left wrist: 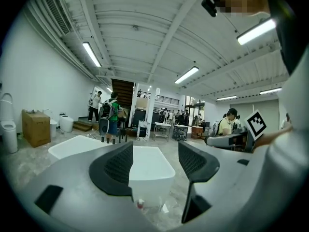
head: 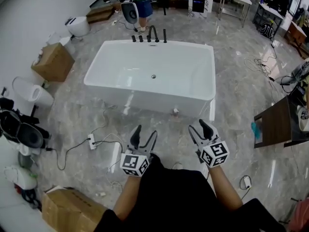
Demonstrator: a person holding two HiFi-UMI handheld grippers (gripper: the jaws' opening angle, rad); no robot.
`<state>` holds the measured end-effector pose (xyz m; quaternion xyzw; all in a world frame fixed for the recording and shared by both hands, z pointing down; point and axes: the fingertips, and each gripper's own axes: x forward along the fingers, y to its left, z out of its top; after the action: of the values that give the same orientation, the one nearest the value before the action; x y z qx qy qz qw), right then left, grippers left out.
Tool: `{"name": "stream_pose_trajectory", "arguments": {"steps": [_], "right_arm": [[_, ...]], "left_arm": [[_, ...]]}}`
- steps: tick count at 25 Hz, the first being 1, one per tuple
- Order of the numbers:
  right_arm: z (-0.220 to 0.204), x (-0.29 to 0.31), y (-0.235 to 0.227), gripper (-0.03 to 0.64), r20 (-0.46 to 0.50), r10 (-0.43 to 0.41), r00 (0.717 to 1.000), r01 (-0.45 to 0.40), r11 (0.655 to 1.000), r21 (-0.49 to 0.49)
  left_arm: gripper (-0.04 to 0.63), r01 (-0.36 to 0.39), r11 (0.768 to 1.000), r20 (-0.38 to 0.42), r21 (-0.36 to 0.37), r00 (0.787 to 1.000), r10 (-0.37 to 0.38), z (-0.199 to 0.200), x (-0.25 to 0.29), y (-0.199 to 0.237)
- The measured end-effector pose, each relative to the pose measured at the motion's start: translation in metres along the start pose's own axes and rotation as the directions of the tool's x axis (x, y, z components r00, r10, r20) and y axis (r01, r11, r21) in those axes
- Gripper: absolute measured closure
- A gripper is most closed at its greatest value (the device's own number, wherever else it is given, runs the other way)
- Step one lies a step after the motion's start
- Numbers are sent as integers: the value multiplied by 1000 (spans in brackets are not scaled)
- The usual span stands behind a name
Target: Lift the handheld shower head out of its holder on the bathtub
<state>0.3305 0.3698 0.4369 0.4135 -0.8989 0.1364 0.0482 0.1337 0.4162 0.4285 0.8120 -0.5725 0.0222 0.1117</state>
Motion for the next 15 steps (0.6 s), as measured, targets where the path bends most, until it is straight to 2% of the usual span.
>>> {"name": "stream_pose_trajectory", "arguments": {"steps": [7, 15], "right_arm": [[-15, 39, 10, 417, -40, 31, 999, -30, 999, 22], [-8, 112, 22, 417, -85, 28, 996, -29, 1000, -9]], "left_arm": [[325, -22, 999, 8, -29, 1000, 23, 4, 2, 35], [325, -41, 996, 27, -74, 999, 43, 8, 31, 107]]}}
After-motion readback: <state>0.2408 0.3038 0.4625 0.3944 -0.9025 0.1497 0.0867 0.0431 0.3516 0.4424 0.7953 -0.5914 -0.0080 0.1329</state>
